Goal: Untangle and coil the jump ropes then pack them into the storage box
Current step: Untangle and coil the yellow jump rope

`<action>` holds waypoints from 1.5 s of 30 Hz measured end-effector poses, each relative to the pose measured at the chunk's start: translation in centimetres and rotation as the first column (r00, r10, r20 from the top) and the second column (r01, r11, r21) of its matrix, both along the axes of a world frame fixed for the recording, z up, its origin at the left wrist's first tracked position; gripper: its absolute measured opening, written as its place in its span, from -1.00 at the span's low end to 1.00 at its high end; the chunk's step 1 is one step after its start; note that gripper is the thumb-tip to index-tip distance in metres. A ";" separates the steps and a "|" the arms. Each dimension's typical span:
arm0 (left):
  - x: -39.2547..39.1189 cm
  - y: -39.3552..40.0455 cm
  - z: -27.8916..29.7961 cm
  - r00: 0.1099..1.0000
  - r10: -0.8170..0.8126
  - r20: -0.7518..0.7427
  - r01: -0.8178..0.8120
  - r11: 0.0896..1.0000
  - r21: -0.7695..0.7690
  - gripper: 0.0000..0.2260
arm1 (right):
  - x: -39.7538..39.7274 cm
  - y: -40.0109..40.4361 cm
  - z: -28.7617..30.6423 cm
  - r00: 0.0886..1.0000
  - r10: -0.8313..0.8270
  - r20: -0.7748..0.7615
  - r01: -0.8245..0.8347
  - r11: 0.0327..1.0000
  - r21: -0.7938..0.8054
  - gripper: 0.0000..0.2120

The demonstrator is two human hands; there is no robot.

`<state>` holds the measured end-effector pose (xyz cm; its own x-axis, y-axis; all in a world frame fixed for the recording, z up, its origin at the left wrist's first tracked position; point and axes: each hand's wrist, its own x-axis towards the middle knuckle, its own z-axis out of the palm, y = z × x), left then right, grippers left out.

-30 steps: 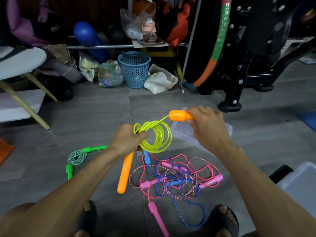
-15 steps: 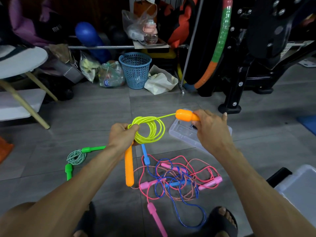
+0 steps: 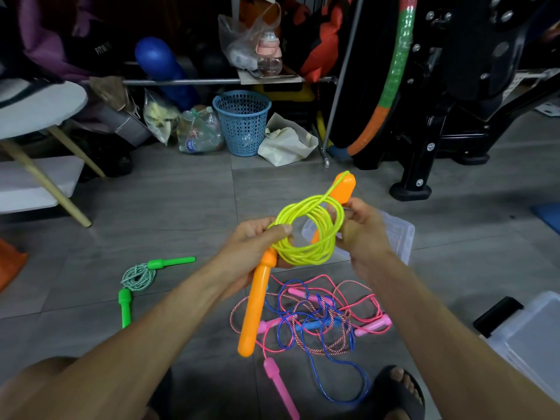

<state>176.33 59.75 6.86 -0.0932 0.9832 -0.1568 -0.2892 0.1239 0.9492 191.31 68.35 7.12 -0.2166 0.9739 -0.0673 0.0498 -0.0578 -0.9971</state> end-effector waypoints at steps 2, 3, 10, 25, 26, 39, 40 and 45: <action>0.1 0.0 0.0 1.000 -0.022 0.001 0.022 1.000 0.004 -0.85 | -0.1 -0.4 0.9 0.993 0.042 -0.109 -0.051 0.996 -0.079 -0.89; 0.0 0.1 0.0 1.000 -0.011 -0.024 0.011 1.000 0.008 -0.86 | 0.0 -0.5 1.4 0.991 0.047 -0.127 -0.058 0.995 -0.083 -0.90; -0.9 0.9 -0.5 0.950 0.055 -0.306 -0.021 0.993 0.114 -0.94 | 0.3 -1.8 2.9 0.985 -0.011 -0.171 -0.002 0.997 -0.079 -0.82; -2.5 0.6 -0.7 0.974 -0.205 -0.098 0.216 0.968 0.128 -0.76 | 0.2 -1.8 2.0 0.912 -0.035 -0.409 -0.095 0.951 -0.295 -0.84; -2.6 0.5 -0.7 0.971 -0.229 -0.073 0.237 0.964 0.122 -0.73 | 0.2 -1.8 2.0 0.909 -0.048 -0.415 -0.092 0.946 -0.310 -0.84; -3.0 0.5 -1.3 0.925 -0.331 0.185 0.322 0.944 0.076 -0.46 | 0.3 -2.0 2.4 0.870 0.186 -0.457 -0.346 0.890 -0.296 -0.45; -3.0 0.5 -1.2 0.938 -0.304 0.168 0.296 0.952 0.075 -0.51 | 0.3 -2.0 2.4 0.886 0.208 -0.414 -0.345 0.893 -0.290 -0.36; -2.1 0.5 -1.7 0.985 -0.122 -0.122 0.139 0.980 0.141 -0.80 | 0.2 -1.7 2.0 0.907 0.198 -0.371 -0.325 0.889 -0.322 -0.42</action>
<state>174.23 60.24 5.16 0.0289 0.9996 -0.0036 -0.1704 0.0085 0.9853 191.47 66.67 9.11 -0.5314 0.7951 -0.2922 -0.2011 -0.4534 -0.8683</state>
